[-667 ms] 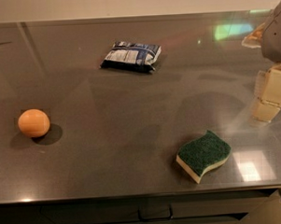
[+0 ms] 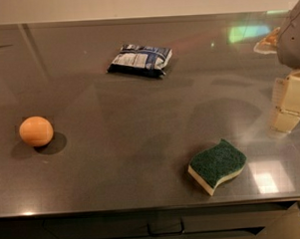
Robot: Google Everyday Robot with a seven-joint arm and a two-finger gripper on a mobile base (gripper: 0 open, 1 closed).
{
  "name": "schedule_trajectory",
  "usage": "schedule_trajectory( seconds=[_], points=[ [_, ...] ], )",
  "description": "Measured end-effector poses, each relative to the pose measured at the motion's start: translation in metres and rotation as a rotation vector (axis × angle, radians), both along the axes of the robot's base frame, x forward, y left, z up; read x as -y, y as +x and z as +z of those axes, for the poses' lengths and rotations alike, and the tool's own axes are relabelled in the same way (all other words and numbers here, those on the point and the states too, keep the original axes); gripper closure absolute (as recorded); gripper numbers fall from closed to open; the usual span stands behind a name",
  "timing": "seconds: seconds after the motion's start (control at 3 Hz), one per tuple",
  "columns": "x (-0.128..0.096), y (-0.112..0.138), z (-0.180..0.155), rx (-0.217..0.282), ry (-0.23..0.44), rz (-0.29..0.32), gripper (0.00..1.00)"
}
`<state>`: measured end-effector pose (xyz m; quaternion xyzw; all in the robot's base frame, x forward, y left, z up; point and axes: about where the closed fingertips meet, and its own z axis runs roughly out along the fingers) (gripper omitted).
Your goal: Move sponge near blue chip bag
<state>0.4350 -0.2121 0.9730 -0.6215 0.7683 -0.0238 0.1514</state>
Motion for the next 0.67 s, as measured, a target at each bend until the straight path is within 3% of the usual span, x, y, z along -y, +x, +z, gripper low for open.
schedule_trajectory(
  seconds=[0.67],
  points=[
    [-0.025,-0.032,-0.054,-0.09,0.033,0.222,0.0]
  ],
)
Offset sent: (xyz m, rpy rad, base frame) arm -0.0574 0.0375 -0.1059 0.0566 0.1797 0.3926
